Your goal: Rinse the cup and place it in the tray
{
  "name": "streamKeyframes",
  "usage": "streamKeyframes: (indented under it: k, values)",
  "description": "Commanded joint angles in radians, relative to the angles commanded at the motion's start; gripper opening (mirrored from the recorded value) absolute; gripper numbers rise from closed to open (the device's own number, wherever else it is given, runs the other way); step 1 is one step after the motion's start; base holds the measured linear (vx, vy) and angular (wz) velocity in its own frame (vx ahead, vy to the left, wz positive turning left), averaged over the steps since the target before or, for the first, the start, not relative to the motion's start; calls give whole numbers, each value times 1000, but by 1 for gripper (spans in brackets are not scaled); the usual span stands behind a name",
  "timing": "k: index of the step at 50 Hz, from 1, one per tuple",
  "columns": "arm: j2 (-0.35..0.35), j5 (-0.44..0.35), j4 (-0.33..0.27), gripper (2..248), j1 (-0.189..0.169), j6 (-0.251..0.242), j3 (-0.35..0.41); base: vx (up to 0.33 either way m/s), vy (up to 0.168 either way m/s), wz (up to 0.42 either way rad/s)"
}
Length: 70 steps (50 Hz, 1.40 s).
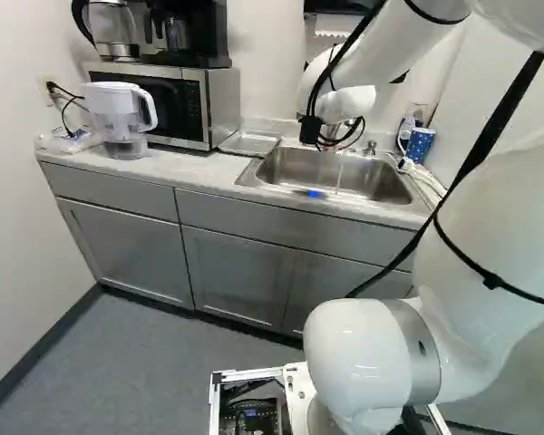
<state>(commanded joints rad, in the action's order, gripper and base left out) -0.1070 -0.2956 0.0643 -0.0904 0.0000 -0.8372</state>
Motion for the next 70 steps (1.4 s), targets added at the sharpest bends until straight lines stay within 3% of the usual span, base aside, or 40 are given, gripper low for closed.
streamKeyframes:
  k: [57, 70]
  values:
    - [-45, 68, 0, 122, 1, 0, -55, 0, 0, 0]
    - [-45, 68, 0, 122, 1, 97, -55, 0, 0, 0]
